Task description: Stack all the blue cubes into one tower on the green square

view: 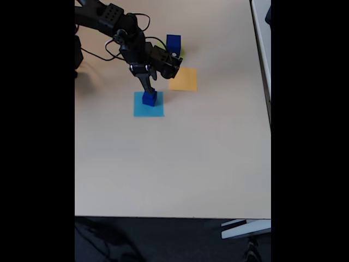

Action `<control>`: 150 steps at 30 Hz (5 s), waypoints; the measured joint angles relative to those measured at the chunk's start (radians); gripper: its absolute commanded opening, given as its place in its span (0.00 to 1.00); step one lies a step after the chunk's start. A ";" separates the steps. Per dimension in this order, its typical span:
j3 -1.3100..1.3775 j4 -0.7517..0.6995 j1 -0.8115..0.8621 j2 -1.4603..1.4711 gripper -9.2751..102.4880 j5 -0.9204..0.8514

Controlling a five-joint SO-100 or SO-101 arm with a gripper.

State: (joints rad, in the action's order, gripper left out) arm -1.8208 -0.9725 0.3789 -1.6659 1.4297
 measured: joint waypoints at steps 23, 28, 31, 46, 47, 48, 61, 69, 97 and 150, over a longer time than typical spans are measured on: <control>-0.021 0.000 0.043 0.000 0.27 -0.023; -0.021 0.000 0.049 0.000 0.25 -0.023; -0.021 0.000 0.048 0.000 0.24 -0.023; -0.021 0.000 0.048 0.000 0.18 -0.025; -0.021 0.000 0.048 0.000 0.17 -0.025; -0.021 0.000 0.048 0.000 0.17 -0.026; -0.021 0.000 0.060 0.003 0.14 -0.031; -0.021 0.000 0.064 0.008 0.11 -0.031; 0.319 -0.204 -0.048 0.041 0.08 -0.069; 0.683 -0.267 -0.572 0.508 0.08 0.517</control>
State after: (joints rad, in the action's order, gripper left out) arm -1.1382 -1.2395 -0.1933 -1.1582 1.9466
